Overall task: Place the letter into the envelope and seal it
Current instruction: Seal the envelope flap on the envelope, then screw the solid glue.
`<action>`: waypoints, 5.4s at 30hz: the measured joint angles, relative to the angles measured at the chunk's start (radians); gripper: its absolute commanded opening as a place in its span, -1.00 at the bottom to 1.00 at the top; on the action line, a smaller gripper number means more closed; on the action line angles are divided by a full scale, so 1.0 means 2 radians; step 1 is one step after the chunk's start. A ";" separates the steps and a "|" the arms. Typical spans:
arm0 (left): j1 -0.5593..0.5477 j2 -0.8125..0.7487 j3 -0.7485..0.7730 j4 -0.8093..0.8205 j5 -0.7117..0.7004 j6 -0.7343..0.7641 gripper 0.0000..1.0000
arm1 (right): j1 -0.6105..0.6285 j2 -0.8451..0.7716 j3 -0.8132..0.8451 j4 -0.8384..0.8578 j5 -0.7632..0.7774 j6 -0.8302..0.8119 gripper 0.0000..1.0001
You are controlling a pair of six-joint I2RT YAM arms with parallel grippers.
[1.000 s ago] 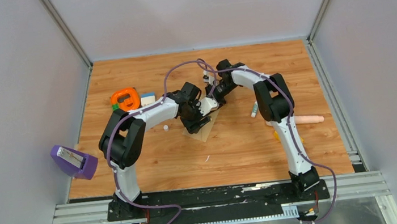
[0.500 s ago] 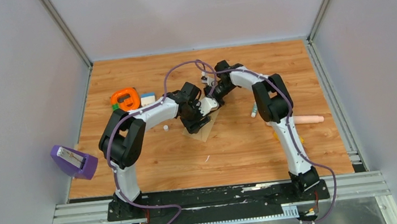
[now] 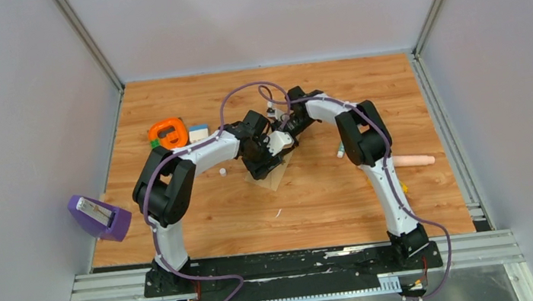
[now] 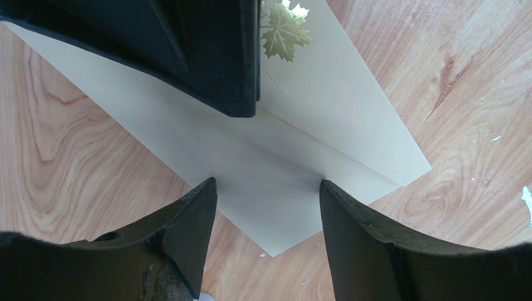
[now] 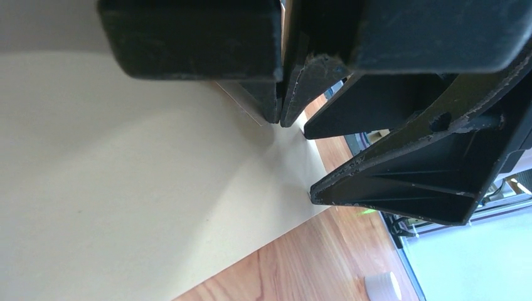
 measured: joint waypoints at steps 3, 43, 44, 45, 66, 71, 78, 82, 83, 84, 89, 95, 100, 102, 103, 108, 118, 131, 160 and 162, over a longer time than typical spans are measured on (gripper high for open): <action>0.000 0.000 0.000 0.000 0.000 0.000 0.38 | 0.002 -0.002 -0.008 0.001 -0.007 0.000 -1.00; 0.000 0.000 0.001 -0.001 0.000 0.000 0.38 | -0.016 0.014 0.044 -0.036 0.020 -0.009 -1.00; 0.000 0.001 0.001 -0.001 0.000 0.000 0.38 | -0.018 0.015 0.045 -0.036 0.020 -0.009 -1.00; 0.000 0.001 0.001 -0.001 0.000 0.000 0.38 | -0.020 0.015 0.046 -0.036 0.020 -0.009 -1.00; 0.000 0.001 0.001 -0.001 -0.001 0.000 0.37 | -0.033 0.021 0.060 -0.041 0.025 -0.009 -1.00; 0.000 0.001 0.001 -0.001 -0.001 0.000 0.38 | -0.034 0.021 0.060 -0.041 0.026 -0.010 -1.00; -0.001 0.001 0.002 -0.002 -0.002 0.000 0.38 | -0.037 0.021 0.060 -0.041 0.025 -0.016 -1.00; -0.001 0.002 0.003 -0.003 -0.002 0.000 0.38 | -0.038 0.020 0.060 -0.041 0.022 -0.019 -1.00; -0.001 0.002 0.003 -0.003 -0.002 0.000 0.38 | -0.039 0.020 0.060 -0.041 0.022 -0.019 -1.00; -0.001 0.002 0.003 -0.003 -0.002 0.000 0.38 | -0.039 0.020 0.060 -0.041 0.021 -0.020 -1.00; -0.001 0.002 0.003 -0.003 -0.002 0.000 0.38 | -0.041 0.020 0.061 -0.042 0.020 -0.023 -1.00; -0.001 0.002 0.003 -0.004 -0.002 0.000 0.39 | -0.044 0.020 0.068 -0.047 0.020 -0.030 -1.00; -0.001 0.003 0.005 -0.005 -0.002 0.000 0.40 | -0.055 0.019 0.084 -0.050 0.008 -0.031 -1.00; -0.001 0.003 0.005 -0.006 -0.002 0.000 0.42 | -0.061 0.015 0.092 -0.050 0.002 -0.031 -1.00; -0.001 0.003 0.006 -0.006 -0.002 0.000 0.43 | -0.064 0.011 0.095 -0.050 -0.001 -0.031 -1.00; -0.001 0.003 0.006 -0.006 -0.005 0.000 0.54 | -0.087 -0.018 0.103 -0.050 -0.007 -0.027 -1.00; -0.005 0.001 0.006 0.003 0.006 -0.031 0.99 | -0.171 -0.108 0.051 -0.049 0.025 -0.042 -0.53; 0.043 -0.155 0.002 0.023 0.005 -0.043 1.00 | -0.256 -0.412 -0.152 -0.014 0.110 -0.136 1.00; 0.106 -0.331 -0.112 -0.021 -0.008 0.010 1.00 | -0.279 -0.640 -0.452 0.074 0.043 -0.772 0.92; 0.106 -0.327 -0.117 -0.019 -0.010 0.010 1.00 | -0.267 -0.614 -0.449 0.071 0.058 -0.831 0.90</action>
